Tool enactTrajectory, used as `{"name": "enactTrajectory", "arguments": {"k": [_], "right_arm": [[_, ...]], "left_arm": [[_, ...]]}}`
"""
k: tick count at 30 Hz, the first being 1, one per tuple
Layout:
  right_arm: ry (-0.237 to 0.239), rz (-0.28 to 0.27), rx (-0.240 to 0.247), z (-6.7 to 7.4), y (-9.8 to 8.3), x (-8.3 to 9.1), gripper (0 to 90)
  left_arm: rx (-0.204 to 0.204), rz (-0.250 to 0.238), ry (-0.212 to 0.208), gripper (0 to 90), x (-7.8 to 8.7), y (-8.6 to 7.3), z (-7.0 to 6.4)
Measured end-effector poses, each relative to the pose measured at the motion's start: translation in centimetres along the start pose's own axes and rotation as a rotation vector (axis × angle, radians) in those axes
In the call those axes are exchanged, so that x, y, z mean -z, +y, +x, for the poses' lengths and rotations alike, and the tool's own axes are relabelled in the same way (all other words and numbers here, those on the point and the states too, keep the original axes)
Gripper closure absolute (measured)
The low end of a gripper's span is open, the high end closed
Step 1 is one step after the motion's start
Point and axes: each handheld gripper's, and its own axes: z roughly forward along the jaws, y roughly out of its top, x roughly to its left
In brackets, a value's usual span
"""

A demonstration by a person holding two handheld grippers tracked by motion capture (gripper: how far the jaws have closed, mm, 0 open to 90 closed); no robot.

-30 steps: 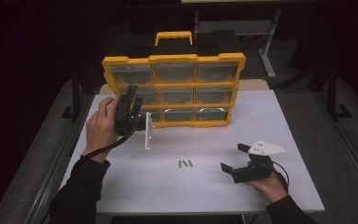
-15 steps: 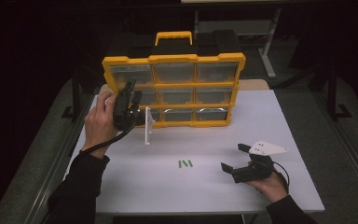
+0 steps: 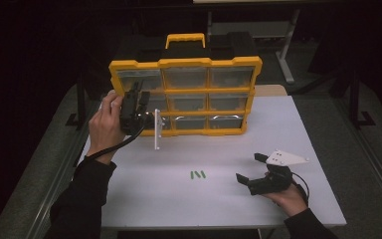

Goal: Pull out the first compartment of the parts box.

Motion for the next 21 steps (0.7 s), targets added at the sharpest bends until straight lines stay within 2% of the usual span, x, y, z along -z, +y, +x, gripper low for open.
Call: {"name": "enactTrajectory", "arguments": {"k": [13, 16, 21], "right_arm": [[0.0, 0.0, -0.001, 0.0, 0.0, 0.0, 0.0], [-0.002, 0.001, -0.005, 0.0, 0.0, 0.0, 0.0], [-0.003, -0.001, -0.003, 0.0, 0.0, 0.1, 0.0]], "left_arm": [[-0.012, 0.032, 0.032, 46.8, -0.9, -0.3, 0.5], [-0.008, 0.023, 0.044, 47.8, -1.1, -0.4, 0.7], [-0.013, 0.046, 0.05, 51.6, -1.4, -0.5, 0.8]]}}
